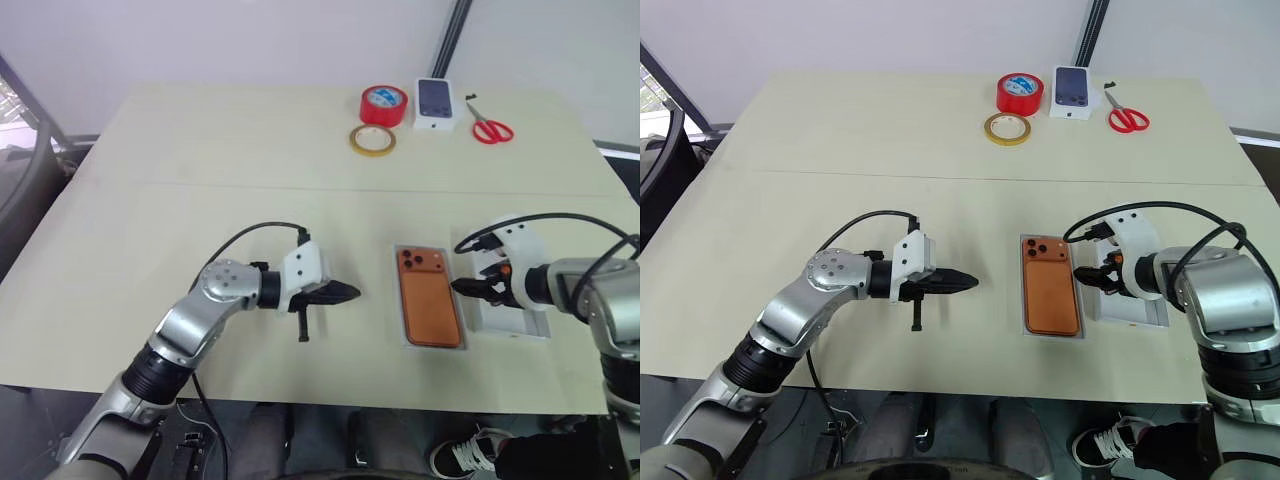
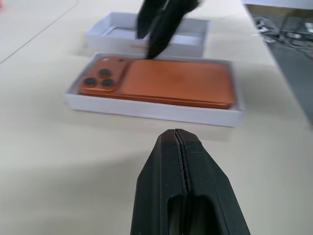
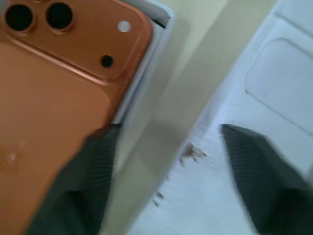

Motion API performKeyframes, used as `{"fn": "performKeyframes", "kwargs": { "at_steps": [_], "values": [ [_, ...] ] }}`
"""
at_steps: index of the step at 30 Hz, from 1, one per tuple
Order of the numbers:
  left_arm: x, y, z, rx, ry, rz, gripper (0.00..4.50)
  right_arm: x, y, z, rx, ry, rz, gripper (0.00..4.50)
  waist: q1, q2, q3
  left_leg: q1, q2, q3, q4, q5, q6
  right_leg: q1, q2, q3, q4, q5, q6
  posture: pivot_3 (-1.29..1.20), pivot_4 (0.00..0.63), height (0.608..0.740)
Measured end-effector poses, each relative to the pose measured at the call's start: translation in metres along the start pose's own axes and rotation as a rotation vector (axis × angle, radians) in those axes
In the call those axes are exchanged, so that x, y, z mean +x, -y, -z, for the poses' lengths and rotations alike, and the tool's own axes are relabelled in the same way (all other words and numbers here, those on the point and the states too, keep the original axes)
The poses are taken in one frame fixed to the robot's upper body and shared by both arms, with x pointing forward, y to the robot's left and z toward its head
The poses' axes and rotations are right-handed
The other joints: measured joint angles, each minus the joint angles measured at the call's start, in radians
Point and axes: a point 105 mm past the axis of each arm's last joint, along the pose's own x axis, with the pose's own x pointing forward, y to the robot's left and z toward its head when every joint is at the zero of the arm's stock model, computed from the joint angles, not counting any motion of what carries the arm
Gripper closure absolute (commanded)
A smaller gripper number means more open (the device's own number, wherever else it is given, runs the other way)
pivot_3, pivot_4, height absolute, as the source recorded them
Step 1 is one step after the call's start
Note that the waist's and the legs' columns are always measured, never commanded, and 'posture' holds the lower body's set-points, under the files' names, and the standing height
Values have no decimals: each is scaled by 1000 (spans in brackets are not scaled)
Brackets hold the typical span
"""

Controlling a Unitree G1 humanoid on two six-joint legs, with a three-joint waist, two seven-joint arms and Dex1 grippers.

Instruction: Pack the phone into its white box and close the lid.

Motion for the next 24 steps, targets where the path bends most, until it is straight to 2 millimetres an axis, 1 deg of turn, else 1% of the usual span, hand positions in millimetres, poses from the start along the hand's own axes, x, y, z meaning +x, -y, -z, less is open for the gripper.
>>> {"fn": "performKeyframes", "kwargs": {
  "at_steps": [1,3,4,7,14,17,19,20,21,22,24],
  "values": [
    [0,0,0,-1,1,0,4500,0,0,0,4,-2,2,3313,0,0,0,0,0,0,0,0,0,0,0,0,0,0,0,0,150,722],
    [0,0,1,-8,4,-5,4500,0,0,-1,13,-7,4,4364,-1,0,0,0,0,0,1,0,1,1,0,0,0,0,0,0,150,722],
    [0,1,2,-15,7,-7,4500,0,1,-1,16,-6,8,4444,-1,0,0,0,0,0,1,-1,1,1,0,0,0,0,0,0,150,722],
    [1,4,5,-33,13,-10,4500,-1,5,-1,29,-2,27,4444,-1,0,0,0,0,0,1,-1,1,0,0,0,0,0,0,0,150,722],
    [4,5,2,-31,26,-5,4500,-1,5,-1,26,1,43,4444,-2,0,0,0,0,0,1,-1,1,0,1,0,0,0,0,0,150,722],
    [6,5,1,-32,36,-3,4500,-3,6,-1,39,11,43,3493,-2,0,0,0,0,0,1,-1,1,0,1,0,0,0,0,0,150,722],
    [6,6,1,-33,36,-3,4500,-4,9,1,61,17,51,2554,-3,0,0,0,0,0,1,-1,1,0,1,0,0,0,0,0,150,722],
    [6,6,1,-33,37,-3,4500,-5,12,1,78,25,55,1957,-4,0,0,0,0,0,0,-1,1,0,1,0,0,0,0,0,150,722],
    [6,6,1,-33,37,-2,4500,-6,13,0,93,36,59,1567,-5,0,0,0,0,0,0,-1,1,0,1,0,1,0,0,0,150,722],
    [6,6,1,-34,37,-2,4500,-7,16,-1,111,49,63,1041,-7,0,0,0,1,0,0,-1,1,0,1,0,1,0,0,0,150,722],
    [6,6,1,-34,37,-2,4500,-9,20,-4,140,69,60,1041,-10,1,0,0,1,0,0,-1,1,-1,2,0,1,0,0,0,150,722]
  ]
}}
